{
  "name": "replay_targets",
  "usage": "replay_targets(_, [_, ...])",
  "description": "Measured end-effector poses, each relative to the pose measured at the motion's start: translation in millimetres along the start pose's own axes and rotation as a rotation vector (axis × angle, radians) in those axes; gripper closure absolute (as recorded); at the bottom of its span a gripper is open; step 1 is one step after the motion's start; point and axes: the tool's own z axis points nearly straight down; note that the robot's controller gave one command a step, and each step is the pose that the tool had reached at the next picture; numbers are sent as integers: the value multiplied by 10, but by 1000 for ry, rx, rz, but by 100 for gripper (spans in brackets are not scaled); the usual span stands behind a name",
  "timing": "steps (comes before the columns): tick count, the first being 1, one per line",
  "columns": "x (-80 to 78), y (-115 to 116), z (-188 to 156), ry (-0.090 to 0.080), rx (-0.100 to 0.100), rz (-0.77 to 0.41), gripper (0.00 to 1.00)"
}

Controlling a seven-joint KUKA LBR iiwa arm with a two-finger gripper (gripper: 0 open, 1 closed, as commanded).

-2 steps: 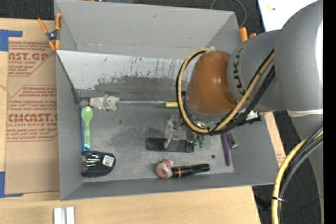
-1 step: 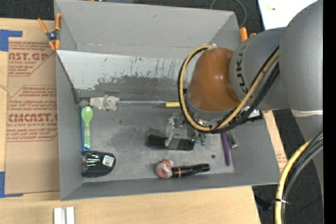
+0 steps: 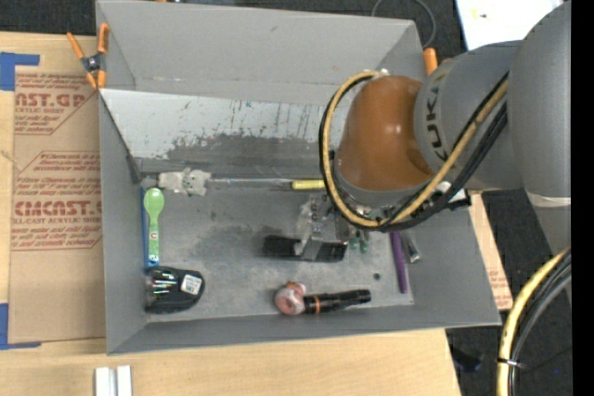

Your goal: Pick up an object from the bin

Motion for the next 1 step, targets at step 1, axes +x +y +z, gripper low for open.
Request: replay_targets(1, [-7, 3, -206, -2, -1, 0, 100])
